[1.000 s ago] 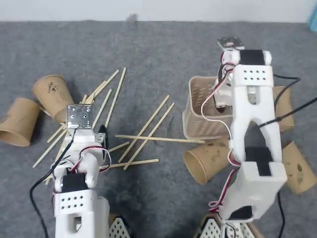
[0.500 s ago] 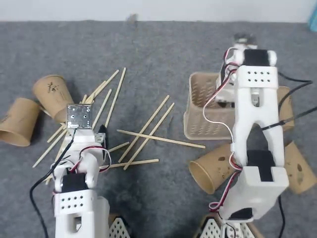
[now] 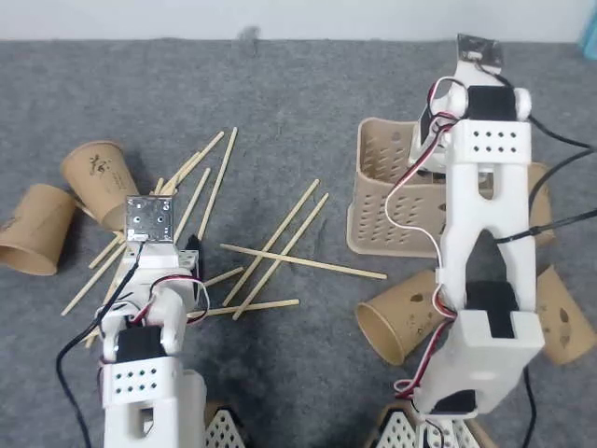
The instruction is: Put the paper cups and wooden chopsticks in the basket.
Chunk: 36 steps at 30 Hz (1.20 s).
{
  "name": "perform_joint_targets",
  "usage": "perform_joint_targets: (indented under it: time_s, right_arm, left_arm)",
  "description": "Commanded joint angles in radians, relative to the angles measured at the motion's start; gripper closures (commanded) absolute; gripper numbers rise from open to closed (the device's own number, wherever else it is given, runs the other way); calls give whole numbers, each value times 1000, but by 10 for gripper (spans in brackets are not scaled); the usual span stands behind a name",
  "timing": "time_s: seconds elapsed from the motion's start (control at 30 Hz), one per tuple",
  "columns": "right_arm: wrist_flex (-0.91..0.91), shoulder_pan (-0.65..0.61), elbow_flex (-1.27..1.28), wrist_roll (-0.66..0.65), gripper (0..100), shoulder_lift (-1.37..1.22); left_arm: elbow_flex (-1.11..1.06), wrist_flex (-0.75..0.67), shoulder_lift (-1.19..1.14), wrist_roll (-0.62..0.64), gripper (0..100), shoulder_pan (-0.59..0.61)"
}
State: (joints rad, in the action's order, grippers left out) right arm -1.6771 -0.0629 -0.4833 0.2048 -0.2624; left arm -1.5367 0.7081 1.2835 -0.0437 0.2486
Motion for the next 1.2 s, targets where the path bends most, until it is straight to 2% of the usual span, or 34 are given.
perform_joint_targets:
  time_s: [0.0,0.3,0.5,0.7,0.9,1.07,1.17]
  right_arm:
    - [31,-7,-51,23,992,-1]
    - [-18,-27,-276,144,992,-13]
    - [-18,-88,-284,160,992,-27]
    - [-16,-136,-290,78,981,-133]
    - [-16,-131,-290,80,876,-159]
    - [-54,-136,-358,66,876,-157]
    - [-107,-165,-448,-14,876,-168]
  left_arm:
    - [4,-25,14,-8,859,3]
    - [4,-25,14,-8,859,3]
    - [2,-25,14,-8,859,3]
    - [2,-25,14,-8,859,3]
    - [2,-25,14,-8,859,3]
    - [2,-25,14,-8,859,2]
    - [2,-26,14,-8,859,2]
